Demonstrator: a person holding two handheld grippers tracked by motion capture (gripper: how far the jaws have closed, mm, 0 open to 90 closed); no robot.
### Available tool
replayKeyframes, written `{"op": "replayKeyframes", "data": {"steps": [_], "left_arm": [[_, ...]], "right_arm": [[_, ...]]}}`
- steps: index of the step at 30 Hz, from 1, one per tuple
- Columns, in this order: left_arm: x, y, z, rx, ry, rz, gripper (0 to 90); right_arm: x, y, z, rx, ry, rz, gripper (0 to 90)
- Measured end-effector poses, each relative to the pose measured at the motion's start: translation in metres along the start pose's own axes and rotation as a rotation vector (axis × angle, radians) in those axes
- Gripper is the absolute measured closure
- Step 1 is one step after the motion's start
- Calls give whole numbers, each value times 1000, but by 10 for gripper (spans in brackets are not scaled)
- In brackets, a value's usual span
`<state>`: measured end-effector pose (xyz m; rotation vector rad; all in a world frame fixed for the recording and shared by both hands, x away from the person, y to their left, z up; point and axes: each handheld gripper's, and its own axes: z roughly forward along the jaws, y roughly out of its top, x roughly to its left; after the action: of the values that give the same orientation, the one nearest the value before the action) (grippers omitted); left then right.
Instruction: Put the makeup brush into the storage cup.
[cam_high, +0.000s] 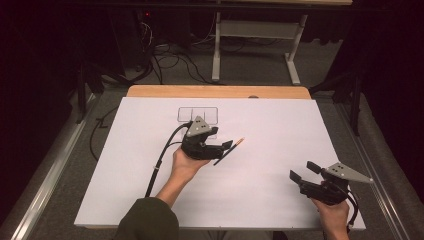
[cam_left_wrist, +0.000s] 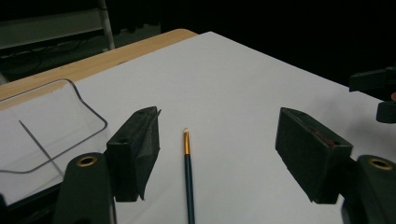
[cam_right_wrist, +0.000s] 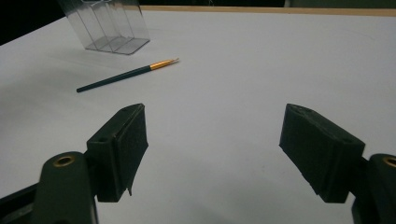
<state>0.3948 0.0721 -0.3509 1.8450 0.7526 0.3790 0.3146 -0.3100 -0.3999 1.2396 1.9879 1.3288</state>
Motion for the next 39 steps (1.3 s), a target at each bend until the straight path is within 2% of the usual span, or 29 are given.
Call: {"op": "replayKeyframes", "data": {"steps": [11,12,14,17,23,27,35,39], "left_arm": [[-4,6,19,18,7,-1,286],[-4,6,20,24,11,3,282],[-6,7,22,22,50,23,271],[-7,8,24,33,57,30,281],[-10,11,29,101,65,61,305],[-11,14,32,157,79,57,305],[-15,18,39,247,92,91,318],[-14,20,44,297,88,83,321]], "right_arm": [[0,0,0,-4,12,-3,247],[0,0,0,-5,12,-2,247],[0,0,0,-5,9,0,247],[1,0,-1,-3,10,-2,247],[3,1,2,4,19,-10,247],[4,1,2,5,21,-18,247],[4,1,3,12,24,-15,248],[5,1,4,21,29,-23,249]]}}
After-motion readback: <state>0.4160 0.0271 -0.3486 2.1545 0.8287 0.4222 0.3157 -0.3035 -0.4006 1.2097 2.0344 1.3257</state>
